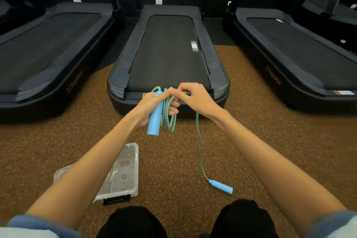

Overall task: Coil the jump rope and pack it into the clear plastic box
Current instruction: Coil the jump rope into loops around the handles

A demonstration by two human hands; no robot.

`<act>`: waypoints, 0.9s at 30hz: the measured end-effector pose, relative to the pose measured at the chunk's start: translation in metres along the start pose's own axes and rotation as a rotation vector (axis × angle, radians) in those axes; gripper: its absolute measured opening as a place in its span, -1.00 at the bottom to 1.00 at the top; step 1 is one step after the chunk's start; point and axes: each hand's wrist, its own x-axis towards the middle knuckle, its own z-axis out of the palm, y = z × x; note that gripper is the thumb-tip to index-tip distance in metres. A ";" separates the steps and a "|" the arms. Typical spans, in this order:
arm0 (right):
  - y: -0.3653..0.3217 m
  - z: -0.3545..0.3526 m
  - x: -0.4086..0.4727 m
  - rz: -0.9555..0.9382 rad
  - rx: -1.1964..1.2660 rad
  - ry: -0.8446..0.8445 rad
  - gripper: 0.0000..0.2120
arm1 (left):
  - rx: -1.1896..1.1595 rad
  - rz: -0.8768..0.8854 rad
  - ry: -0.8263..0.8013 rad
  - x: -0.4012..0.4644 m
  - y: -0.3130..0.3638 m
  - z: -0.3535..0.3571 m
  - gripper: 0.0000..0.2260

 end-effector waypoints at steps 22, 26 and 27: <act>0.024 -0.001 0.003 0.086 0.086 0.165 -0.50 | 0.214 -0.054 -0.134 -0.003 0.001 -0.005 -0.79; 0.029 0.002 -0.001 0.118 0.102 0.164 -0.44 | 0.158 -0.070 -0.144 -0.003 0.003 -0.007 -0.79; 0.031 0.003 -0.001 0.134 0.099 0.167 -0.42 | 0.141 -0.074 -0.147 -0.003 0.003 -0.008 -0.78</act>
